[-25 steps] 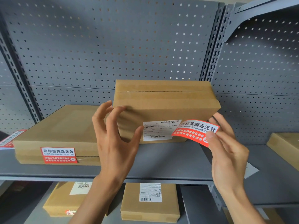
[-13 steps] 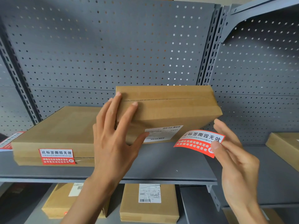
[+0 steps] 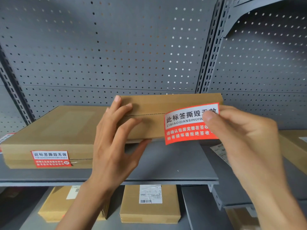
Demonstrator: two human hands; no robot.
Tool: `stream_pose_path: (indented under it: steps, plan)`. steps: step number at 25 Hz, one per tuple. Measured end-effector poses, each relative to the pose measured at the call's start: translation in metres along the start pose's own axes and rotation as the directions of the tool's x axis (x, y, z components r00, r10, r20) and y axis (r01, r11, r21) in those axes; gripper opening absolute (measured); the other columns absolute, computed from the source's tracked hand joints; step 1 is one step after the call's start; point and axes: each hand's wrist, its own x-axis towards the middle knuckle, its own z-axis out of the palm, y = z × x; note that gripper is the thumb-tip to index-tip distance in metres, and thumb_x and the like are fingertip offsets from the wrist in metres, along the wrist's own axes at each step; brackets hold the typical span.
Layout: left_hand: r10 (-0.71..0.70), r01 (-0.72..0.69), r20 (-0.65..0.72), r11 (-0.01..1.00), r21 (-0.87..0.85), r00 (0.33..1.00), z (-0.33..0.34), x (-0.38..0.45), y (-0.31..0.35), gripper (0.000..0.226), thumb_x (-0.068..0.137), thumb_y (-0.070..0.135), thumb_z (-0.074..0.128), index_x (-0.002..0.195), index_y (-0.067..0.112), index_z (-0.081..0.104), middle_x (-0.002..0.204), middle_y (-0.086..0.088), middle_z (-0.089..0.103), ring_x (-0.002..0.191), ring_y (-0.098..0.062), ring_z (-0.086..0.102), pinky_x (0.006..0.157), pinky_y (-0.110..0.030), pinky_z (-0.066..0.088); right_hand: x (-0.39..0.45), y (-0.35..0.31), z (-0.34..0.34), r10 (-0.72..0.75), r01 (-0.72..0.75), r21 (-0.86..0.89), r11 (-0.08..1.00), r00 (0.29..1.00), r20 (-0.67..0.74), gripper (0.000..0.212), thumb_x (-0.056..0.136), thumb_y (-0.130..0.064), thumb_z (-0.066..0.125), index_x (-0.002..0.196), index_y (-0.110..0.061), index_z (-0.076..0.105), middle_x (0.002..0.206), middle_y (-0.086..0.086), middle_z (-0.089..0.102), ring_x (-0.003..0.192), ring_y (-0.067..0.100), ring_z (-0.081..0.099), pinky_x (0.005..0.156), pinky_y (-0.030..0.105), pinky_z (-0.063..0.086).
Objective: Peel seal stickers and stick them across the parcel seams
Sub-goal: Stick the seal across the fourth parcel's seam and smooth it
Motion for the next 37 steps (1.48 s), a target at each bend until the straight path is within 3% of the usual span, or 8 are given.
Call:
stream_pose_path:
  steps: [2, 4, 7, 15, 18, 23, 37]
  plan:
    - [0.049, -0.049, 0.004, 0.999, -0.017, 0.999, 0.0, 0.0, -0.003, 0.054, 0.083, 0.016, 0.087, 0.125, 0.01, 0.054, 0.14, -0.016, 0.055, 0.145, -0.04, 0.044, 0.113, -0.062, 0.041, 0.005, 0.004, 0.007, 0.032, -0.033, -0.043, 0.999, 0.999, -0.016, 0.019, 0.092, -0.022, 0.073, 0.08, -0.008, 0.08, 0.085, 0.005, 0.078, 0.083, 0.026, 0.072, 0.07, 0.024, 0.052]
    - [0.097, -0.097, 0.012, 0.995, -0.009, 0.995, -0.001, -0.001, -0.005, 0.055, 0.084, 0.015, 0.086, 0.128, 0.009, 0.053, 0.139, -0.015, 0.053, 0.14, -0.041, 0.048, 0.107, -0.066, 0.042, 0.01, 0.007, 0.013, 0.04, -0.043, -0.061, 0.997, 0.998, -0.049, 0.022, 0.093, -0.024, 0.073, 0.079, -0.007, 0.078, 0.081, 0.01, 0.076, 0.071, 0.019, 0.068, 0.064, 0.027, 0.048]
    - [0.107, -0.107, 0.027, 0.994, 0.0, 0.994, -0.002, 0.0, -0.003, 0.06, 0.085, 0.014, 0.085, 0.133, 0.011, 0.049, 0.14, -0.011, 0.052, 0.138, -0.04, 0.048, 0.105, -0.066, 0.043, 0.014, 0.01, 0.023, 0.055, -0.062, -0.066, 0.996, 0.993, -0.109, 0.023, 0.094, -0.024, 0.072, 0.075, -0.011, 0.078, 0.076, 0.005, 0.076, 0.067, 0.006, 0.061, 0.06, 0.025, 0.045]
    - [0.102, -0.105, 0.052, 0.993, 0.056, 0.993, -0.004, 0.001, -0.001, 0.062, 0.086, 0.013, 0.083, 0.138, 0.019, 0.05, 0.138, -0.01, 0.049, 0.138, -0.038, 0.045, 0.104, -0.061, 0.045, 0.015, 0.014, 0.034, 0.041, -0.049, -0.061, 0.997, 0.993, -0.112, 0.021, 0.094, -0.021, 0.072, 0.076, -0.012, 0.078, 0.078, 0.002, 0.075, 0.071, 0.006, 0.063, 0.065, 0.023, 0.049]
    - [0.096, -0.099, 0.053, 0.993, 0.061, 0.994, -0.003, 0.001, 0.0, 0.056, 0.087, 0.014, 0.081, 0.136, 0.02, 0.053, 0.138, -0.01, 0.049, 0.138, -0.037, 0.044, 0.104, -0.06, 0.045, 0.016, 0.015, 0.036, 0.031, -0.04, -0.081, 0.996, 0.994, -0.109, 0.02, 0.094, -0.021, 0.072, 0.077, -0.012, 0.079, 0.077, -0.001, 0.074, 0.073, 0.009, 0.065, 0.067, 0.027, 0.05]
    - [0.091, -0.094, 0.057, 0.994, 0.058, 0.994, -0.002, 0.0, 0.0, 0.05, 0.09, 0.015, 0.079, 0.134, 0.021, 0.057, 0.138, -0.01, 0.048, 0.139, -0.037, 0.043, 0.105, -0.059, 0.044, 0.02, 0.016, 0.037, 0.031, -0.043, -0.101, 0.994, 0.993, -0.117, 0.021, 0.093, -0.022, 0.073, 0.076, -0.01, 0.079, 0.078, 0.001, 0.074, 0.083, 0.028, 0.068, 0.074, 0.039, 0.054]
    - [0.094, -0.097, 0.058, 0.994, 0.05, 0.994, 0.002, -0.004, -0.004, 0.04, 0.093, 0.018, 0.076, 0.13, 0.023, 0.062, 0.137, -0.013, 0.05, 0.139, -0.039, 0.044, 0.103, -0.06, 0.046, 0.02, 0.023, 0.039, -0.021, 0.005, -0.144, 0.99, 0.994, -0.11, 0.022, 0.091, -0.026, 0.072, 0.074, -0.013, 0.079, 0.08, -0.007, 0.074, 0.089, 0.019, 0.069, 0.079, 0.039, 0.056]
